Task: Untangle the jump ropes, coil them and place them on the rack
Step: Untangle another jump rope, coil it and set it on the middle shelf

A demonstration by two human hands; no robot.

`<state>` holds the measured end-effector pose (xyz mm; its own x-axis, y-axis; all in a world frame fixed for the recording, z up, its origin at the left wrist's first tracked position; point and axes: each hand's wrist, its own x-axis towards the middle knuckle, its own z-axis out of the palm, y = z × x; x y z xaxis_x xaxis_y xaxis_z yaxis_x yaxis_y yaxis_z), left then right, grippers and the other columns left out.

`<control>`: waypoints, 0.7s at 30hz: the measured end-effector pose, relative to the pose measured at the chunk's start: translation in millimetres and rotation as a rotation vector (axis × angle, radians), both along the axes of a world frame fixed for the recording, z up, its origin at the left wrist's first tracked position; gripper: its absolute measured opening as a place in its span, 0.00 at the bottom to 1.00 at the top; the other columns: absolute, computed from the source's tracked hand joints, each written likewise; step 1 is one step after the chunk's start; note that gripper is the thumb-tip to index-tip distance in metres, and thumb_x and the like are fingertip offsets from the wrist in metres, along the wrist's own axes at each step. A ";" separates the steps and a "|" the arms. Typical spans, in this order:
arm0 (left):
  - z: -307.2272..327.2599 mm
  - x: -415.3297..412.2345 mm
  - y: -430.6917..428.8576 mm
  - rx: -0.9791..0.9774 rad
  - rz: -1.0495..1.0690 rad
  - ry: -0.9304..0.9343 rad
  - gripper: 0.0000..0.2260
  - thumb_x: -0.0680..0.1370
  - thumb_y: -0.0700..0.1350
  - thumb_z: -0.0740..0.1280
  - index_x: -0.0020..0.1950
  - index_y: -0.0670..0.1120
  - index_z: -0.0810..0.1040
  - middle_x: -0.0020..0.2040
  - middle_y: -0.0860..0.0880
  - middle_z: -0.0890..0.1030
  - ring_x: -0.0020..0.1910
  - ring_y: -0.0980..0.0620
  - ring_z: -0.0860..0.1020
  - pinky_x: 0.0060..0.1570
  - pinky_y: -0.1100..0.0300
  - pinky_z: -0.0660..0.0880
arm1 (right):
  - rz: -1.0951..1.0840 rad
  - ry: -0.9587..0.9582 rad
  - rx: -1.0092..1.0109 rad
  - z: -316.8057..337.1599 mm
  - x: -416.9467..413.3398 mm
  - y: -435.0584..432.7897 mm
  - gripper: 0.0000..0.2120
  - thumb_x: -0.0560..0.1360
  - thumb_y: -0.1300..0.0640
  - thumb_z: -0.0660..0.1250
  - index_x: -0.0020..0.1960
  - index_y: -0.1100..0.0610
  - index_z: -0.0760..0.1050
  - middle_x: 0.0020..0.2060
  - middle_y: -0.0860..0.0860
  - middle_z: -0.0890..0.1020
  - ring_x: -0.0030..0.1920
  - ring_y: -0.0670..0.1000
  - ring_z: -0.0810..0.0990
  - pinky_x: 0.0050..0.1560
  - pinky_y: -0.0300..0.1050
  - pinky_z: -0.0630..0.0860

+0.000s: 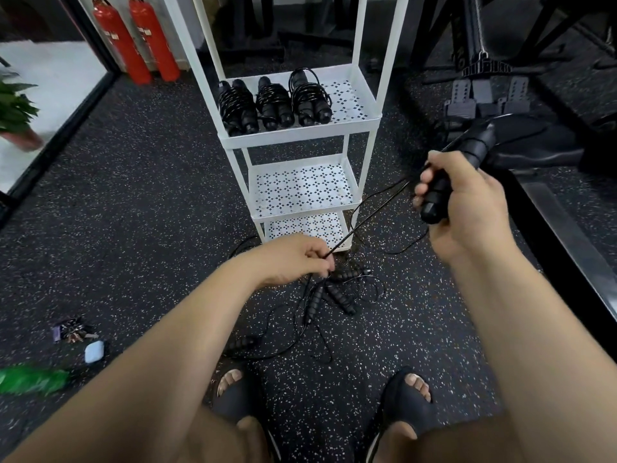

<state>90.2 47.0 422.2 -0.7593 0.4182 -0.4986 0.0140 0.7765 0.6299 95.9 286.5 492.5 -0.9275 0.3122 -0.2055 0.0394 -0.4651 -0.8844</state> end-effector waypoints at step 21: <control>40.5 4.4 7.3 0.262 0.196 0.406 0.12 0.86 0.44 0.64 0.51 0.60 0.81 0.44 0.56 0.86 0.37 0.52 0.82 0.42 0.48 0.80 | 0.297 -0.153 0.137 -42.7 21.5 -69.0 0.10 0.77 0.55 0.80 0.51 0.57 0.81 0.35 0.52 0.83 0.32 0.46 0.80 0.32 0.38 0.75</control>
